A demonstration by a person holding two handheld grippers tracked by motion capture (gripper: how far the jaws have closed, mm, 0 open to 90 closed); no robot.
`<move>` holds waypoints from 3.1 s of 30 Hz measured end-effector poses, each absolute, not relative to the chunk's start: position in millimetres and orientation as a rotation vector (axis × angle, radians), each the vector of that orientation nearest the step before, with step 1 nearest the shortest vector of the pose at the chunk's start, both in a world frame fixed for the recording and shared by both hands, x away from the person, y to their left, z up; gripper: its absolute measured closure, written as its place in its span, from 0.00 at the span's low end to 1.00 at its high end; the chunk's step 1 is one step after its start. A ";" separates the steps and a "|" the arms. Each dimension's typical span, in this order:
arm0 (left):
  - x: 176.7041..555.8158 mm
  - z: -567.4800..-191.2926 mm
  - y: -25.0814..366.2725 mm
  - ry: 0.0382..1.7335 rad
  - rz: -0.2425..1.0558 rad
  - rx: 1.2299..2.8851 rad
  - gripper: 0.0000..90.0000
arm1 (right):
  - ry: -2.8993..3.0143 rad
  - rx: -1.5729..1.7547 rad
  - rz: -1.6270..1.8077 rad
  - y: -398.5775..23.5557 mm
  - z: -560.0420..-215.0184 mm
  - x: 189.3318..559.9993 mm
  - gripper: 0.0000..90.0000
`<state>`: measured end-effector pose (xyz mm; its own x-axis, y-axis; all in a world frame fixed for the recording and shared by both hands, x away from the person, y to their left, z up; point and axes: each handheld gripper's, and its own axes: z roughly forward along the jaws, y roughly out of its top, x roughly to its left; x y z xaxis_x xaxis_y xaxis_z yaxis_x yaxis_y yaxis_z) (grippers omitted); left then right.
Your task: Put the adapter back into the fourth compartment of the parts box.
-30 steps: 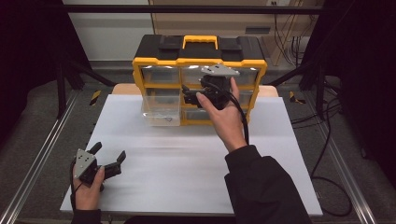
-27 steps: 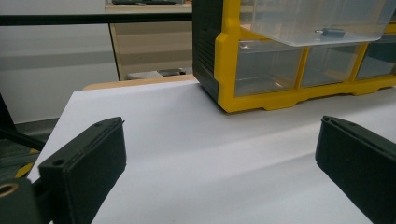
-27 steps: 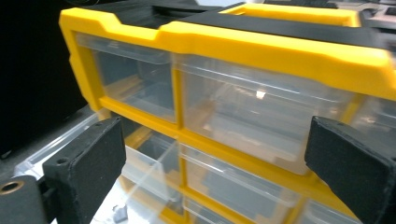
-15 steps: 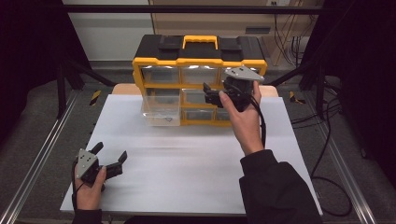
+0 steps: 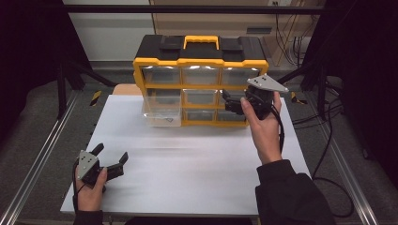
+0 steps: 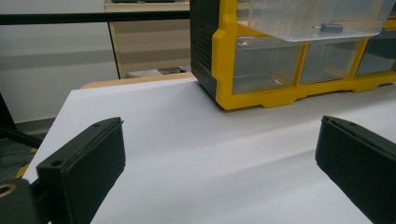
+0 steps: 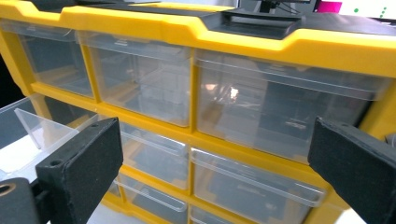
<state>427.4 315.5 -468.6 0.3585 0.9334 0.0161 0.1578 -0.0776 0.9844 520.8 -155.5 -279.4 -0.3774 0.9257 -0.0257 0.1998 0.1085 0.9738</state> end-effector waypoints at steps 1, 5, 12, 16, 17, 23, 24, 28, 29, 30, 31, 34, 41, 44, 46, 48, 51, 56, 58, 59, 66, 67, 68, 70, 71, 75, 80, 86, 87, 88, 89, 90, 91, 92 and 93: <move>427.3 -468.6 315.7 1.029 0.880 1.517 0.01 | 1.685 1.113 1.322 -157.2 -279.3 520.2 0.04; 426.5 -468.1 317.7 1.036 0.879 1.503 0.01 | 1.666 1.120 1.325 -167.3 -280.0 516.6 0.04; 426.4 -466.5 318.5 1.036 0.865 1.495 0.01 | 1.652 1.137 1.315 -183.8 -286.1 510.9 0.03; 426.7 -465.4 318.5 1.039 0.852 1.491 0.01 | 1.642 1.155 1.310 -194.8 -291.0 507.2 0.03; 426.6 -465.0 318.4 1.037 0.851 1.496 0.01 | 1.638 1.158 1.311 -197.8 -292.2 505.8 0.03; 427.1 -459.1 315.3 1.030 0.842 1.492 0.01 | 1.618 1.181 1.317 -216.4 -300.7 497.0 0.03; 427.5 -457.7 314.5 1.028 0.838 1.492 0.01 | 1.616 1.186 1.317 -219.9 -302.0 495.4 0.03; 429.7 -451.6 310.5 1.022 0.832 1.494 0.01 | 1.600 1.202 1.319 -233.9 -306.9 489.6 0.03; 430.7 -450.2 309.2 1.019 0.832 1.496 0.01 | 1.598 1.207 1.320 -237.3 -308.2 488.2 0.03; 431.9 -449.0 308.0 1.017 0.826 1.496 0.01 | 1.593 1.213 1.320 -240.6 -309.8 487.0 0.03; 433.0 -447.8 306.6 1.017 0.817 1.496 0.01 | 1.591 1.219 1.318 -243.7 -311.2 485.8 0.03; 434.8 -444.6 301.9 1.003 0.807 1.507 0.01 | 1.580 1.236 1.313 -252.3 -315.4 483.0 0.03; 437.3 -437.8 297.9 0.986 0.798 1.518 0.01 | 1.563 1.253 1.318 -265.7 -324.3 476.6 0.03; 438.2 -434.8 298.6 0.989 0.786 1.508 0.01 | 1.559 1.261 1.319 -269.2 -328.0 474.7 0.03; 438.2 -433.1 298.9 0.987 0.788 1.510 0.01 | 1.553 1.269 1.322 -271.1 -329.6 473.5 0.03; 438.1 -432.4 299.5 0.986 0.790 1.511 0.01 | 1.552 1.270 1.323 -273.6 -331.1 471.7 0.03; 438.2 -432.9 301.0 0.992 0.785 1.501 0.01 | 1.541 1.279 1.324 -276.7 -334.1 469.7 0.03; 437.6 -433.3 303.6 0.992 0.788 1.496 0.01 | 1.536 1.286 1.330 -281.7 -339.3 465.4 0.03; 437.6 -433.4 304.7 0.992 0.787 1.494 0.01 | 1.530 1.290 1.334 -283.1 -341.4 463.8 0.03; 437.7 -433.5 305.1 0.992 0.787 1.494 0.01 | 1.528 1.289 1.336 -283.5 -342.5 463.1 0.03; 436.4 -434.8 307.8 0.988 0.786 1.487 0.01 | 1.522 1.285 1.349 -283.8 -351.0 455.9 0.03; 436.3 -435.0 308.3 0.989 0.785 1.486 0.01 | 1.525 1.285 1.348 -283.7 -353.0 454.8 0.03; 436.2 -435.3 308.8 0.990 0.783 1.486 0.01 | 1.527 1.284 1.348 -283.3 -355.1 453.7 0.03; 436.1 -435.8 309.3 0.991 0.783 1.487 0.01 | 1.524 1.276 1.342 -282.7 -359.5 451.5 0.04; 436.1 -436.0 309.3 0.991 0.783 1.488 0.01 | 1.519 1.276 1.343 -282.8 -361.5 450.8 0.04; 435.5 -435.9 309.5 0.988 0.784 1.485 0.01 | 1.522 1.265 1.347 -281.2 -369.6 449.5 0.04; 435.2 -436.4 310.7 0.989 0.785 1.485 0.01 | 1.523 1.243 1.345 -277.6 -378.8 446.9 0.04; 435.4 -437.7 311.1 0.989 0.784 1.481 0.01 | 1.529 1.237 1.346 -275.9 -392.6 442.7 0.03; 435.3 -437.9 310.8 0.988 0.784 1.482 0.01 | 1.531 1.237 1.348 -275.8 -394.7 441.6 0.03; 435.2 -438.0 310.7 0.987 0.784 1.483 0.01 | 1.531 1.238 1.350 -275.5 -396.9 440.7 0.03; 435.0 -438.1 310.5 0.986 0.784 1.485 0.01 | 1.531 1.238 1.356 -275.0 -398.9 439.8 0.03; 434.9 -438.2 310.3 0.986 0.785 1.485 0.01 | 1.534 1.237 1.356 -274.8 -401.0 438.8 0.03; 434.8 -438.2 310.2 0.987 0.784 1.485 0.01 | 1.535 1.235 1.357 -274.4 -403.3 437.9 0.03; 434.7 -438.1 310.1 0.987 0.785 1.484 0.01 | 1.537 1.235 1.359 -273.9 -405.5 437.0 0.03; 434.8 -437.9 309.9 0.989 0.784 1.483 0.01 | 1.543 1.234 1.359 -273.3 -407.9 436.3 0.03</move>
<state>434.8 309.9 -437.9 0.4258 0.9033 -0.0530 0.1543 -0.0148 0.9879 436.3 -273.3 -407.9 -0.2762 0.9585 0.0709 0.1917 -0.0173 0.9813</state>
